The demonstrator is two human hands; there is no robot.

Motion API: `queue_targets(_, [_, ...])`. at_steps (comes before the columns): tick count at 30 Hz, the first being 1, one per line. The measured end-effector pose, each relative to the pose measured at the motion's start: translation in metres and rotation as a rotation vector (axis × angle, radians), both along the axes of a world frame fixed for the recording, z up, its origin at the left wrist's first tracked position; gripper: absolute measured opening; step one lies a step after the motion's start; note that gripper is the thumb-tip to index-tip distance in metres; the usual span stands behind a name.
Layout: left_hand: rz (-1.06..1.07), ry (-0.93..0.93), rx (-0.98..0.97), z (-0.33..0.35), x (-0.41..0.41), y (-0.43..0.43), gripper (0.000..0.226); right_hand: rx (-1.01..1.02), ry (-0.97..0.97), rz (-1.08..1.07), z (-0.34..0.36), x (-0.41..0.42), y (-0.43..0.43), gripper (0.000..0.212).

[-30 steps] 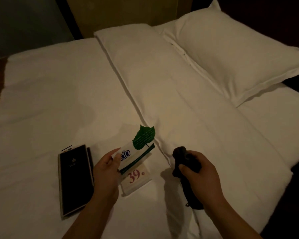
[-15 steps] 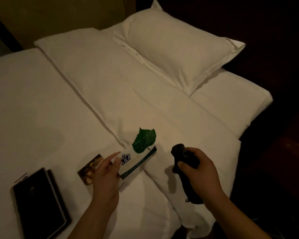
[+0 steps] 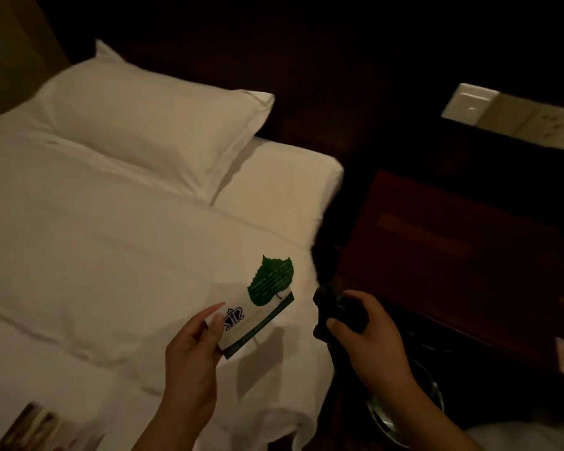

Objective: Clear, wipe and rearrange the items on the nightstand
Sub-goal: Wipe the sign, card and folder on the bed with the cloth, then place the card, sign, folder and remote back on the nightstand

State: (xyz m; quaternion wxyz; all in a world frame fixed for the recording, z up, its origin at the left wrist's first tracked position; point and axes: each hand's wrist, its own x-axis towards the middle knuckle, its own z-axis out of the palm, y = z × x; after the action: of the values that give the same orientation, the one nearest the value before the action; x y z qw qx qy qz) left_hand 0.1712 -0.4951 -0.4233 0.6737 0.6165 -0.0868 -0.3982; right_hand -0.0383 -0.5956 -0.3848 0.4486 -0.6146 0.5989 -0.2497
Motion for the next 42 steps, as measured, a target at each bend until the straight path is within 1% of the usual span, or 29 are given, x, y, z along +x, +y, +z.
queue_targets(4, [-0.121, 0.032, -0.019, -0.001, -0.064, -0.061, 0.021, 0.011, 0.026, -0.114, 0.0, -0.076, -0.039, 0.039])
queue_targets(9, [-0.264, 0.052, -0.025, -0.002, -0.149, -0.148, 0.019, 0.027, 0.013, -0.246, -0.002, -0.179, -0.092, 0.034])
queue_targets(13, [-0.32, 0.086, 0.019, -0.005, -0.205, -0.216, 0.017, 0.071, 0.042, -0.342, -0.008, -0.254, -0.129, 0.027])
queue_targets(16, [-0.346, 0.104, 0.052, -0.008, -0.235, -0.261, 0.014, 0.104, 0.082, -0.417, -0.015, -0.299, -0.151, 0.026])
queue_targets(19, [-0.366, 0.084, 0.055, -0.015, -0.255, -0.298, 0.015, 0.094, 0.117, -0.466, -0.024, -0.333, -0.168, 0.027])
queue_targets(23, [-0.447, 0.032, 0.035, -0.023, -0.268, -0.342, 0.015, 0.044, 0.155, -0.546, -0.036, -0.365, -0.186, 0.029])
queue_targets(27, [-0.529, -0.015, 0.051, -0.034, -0.27, -0.373, 0.016, 0.029, 0.227, -0.61, -0.048, -0.393, -0.194, 0.026])
queue_targets(30, [-0.56, -0.062, 0.059, -0.042, -0.272, -0.393, 0.016, -0.033, 0.322, -0.675, -0.06, -0.407, -0.201, 0.028])
queue_targets(32, [-0.567, -0.1, 0.047, -0.046, -0.273, -0.402, 0.016, -0.04, 0.42, -0.66, -0.073, -0.407, -0.206, 0.036])
queue_targets(33, [-0.57, -0.108, 0.043, -0.048, -0.273, -0.406, 0.016, -0.014, 0.469, -0.619, -0.08, -0.403, -0.207, 0.041])
queue_targets(36, [-0.584, -0.104, 0.043, -0.054, -0.269, -0.414, 0.016, 0.037, 0.654, -0.407, -0.106, -0.388, -0.201, 0.059])
queue_targets(39, [-0.601, -0.083, 0.034, -0.057, -0.262, -0.422, 0.015, 0.115, 0.821, -0.239, -0.129, -0.389, -0.188, 0.078])
queue_targets(40, [-0.605, -0.084, 0.031, -0.058, -0.259, -0.427, 0.015, 0.132, 0.869, -0.195, -0.135, -0.391, -0.184, 0.08])
queue_targets(42, [-0.613, -0.09, 0.026, -0.061, -0.253, -0.439, 0.017, 0.151, 0.891, -0.178, -0.143, -0.396, -0.183, 0.08])
